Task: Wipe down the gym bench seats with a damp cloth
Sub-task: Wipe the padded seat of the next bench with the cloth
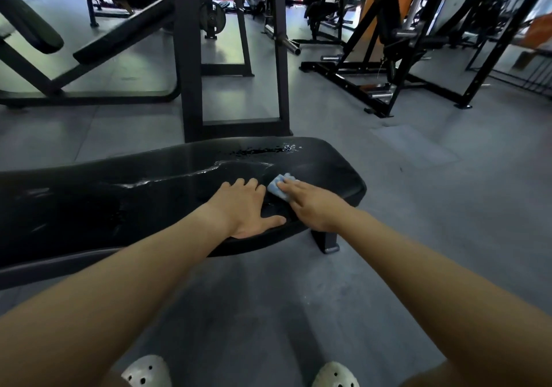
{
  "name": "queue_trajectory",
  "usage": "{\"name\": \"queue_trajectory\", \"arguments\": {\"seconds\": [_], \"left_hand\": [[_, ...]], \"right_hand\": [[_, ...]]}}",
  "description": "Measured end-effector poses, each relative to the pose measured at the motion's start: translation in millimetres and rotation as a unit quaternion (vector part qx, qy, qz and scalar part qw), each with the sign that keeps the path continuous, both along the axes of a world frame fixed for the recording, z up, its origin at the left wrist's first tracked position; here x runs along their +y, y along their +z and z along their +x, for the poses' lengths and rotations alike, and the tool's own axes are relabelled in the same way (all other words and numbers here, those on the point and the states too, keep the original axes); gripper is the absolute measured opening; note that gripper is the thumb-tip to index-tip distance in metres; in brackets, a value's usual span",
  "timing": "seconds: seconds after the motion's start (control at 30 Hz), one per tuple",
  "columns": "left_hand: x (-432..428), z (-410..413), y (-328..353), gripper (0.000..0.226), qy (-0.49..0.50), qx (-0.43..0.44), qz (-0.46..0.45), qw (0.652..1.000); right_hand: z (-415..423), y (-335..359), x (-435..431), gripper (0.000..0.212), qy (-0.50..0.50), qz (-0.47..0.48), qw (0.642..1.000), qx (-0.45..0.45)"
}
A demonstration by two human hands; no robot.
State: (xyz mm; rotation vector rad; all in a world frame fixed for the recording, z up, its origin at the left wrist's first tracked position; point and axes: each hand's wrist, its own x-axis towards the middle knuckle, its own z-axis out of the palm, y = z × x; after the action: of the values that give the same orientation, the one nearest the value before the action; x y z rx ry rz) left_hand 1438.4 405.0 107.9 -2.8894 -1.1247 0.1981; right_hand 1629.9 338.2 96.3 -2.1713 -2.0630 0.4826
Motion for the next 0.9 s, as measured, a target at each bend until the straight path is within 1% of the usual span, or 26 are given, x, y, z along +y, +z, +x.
{"name": "queue_trajectory", "arguments": {"seconds": [0.07,0.13,0.2,0.27,0.33,0.4,0.43,0.47,0.53,0.6,0.7,0.8,0.9], "left_hand": [[4.7,-6.1,-2.7,0.094,0.002,-0.014,-0.007,1.0],[7.3,-9.0,-2.9,0.092,0.006,-0.031,-0.018,0.999],[8.7,-7.4,-0.9,0.084,0.008,-0.041,-0.021,0.999],[8.9,-2.7,1.5,0.074,0.009,-0.05,-0.02,0.999],[10.3,2.3,1.9,0.066,0.012,-0.056,-0.022,0.998],[15.5,5.6,1.1,0.058,0.006,-0.06,-0.011,0.998],[18.5,6.5,0.1,0.054,0.0,-0.065,-0.003,0.998],[22.3,6.7,-1.2,0.05,-0.007,-0.074,0.004,0.997],[31.2,4.5,-4.2,0.045,-0.021,-0.102,0.015,0.994],[39.6,0.6,-6.6,0.044,-0.036,-0.129,0.021,0.991],[50.6,-3.7,-9.9,0.041,-0.053,-0.157,0.03,0.986],[62.1,-3.1,-11.6,0.038,-0.046,-0.17,0.035,0.984],[73.3,0.1,-15.8,0.039,-0.035,-0.17,0.039,0.984]], "right_hand": [[12.5,6.3,2.0,0.055,-0.044,-0.004,0.999,-0.001],[27.5,10.6,0.4,0.057,-0.11,-0.005,0.994,-0.012],[43.7,9.3,-4.2,0.062,-0.176,0.003,0.984,-0.017],[56.6,1.4,-5.6,0.063,-0.219,0.027,0.975,-0.019],[58.0,-4.7,1.1,0.054,-0.236,0.05,0.97,-0.013],[46.1,-6.6,12.9,0.044,-0.216,0.067,0.974,-0.013],[37.5,-7.7,18.8,0.042,-0.191,0.074,0.979,-0.016],[28.0,-8.9,24.5,0.042,-0.156,0.081,0.984,-0.019],[9.0,-11.5,37.8,0.049,-0.073,0.083,0.994,-0.021],[-3.3,-16.6,52.0,0.055,-0.003,0.074,0.997,-0.007],[-2.7,-23.3,66.9,0.053,0.063,0.082,0.995,0.005],[13.8,-22.8,78.4,0.052,0.071,0.083,0.994,0.02],[34.7,-18.5,93.2,0.055,0.003,0.09,0.996,0.006]]}}
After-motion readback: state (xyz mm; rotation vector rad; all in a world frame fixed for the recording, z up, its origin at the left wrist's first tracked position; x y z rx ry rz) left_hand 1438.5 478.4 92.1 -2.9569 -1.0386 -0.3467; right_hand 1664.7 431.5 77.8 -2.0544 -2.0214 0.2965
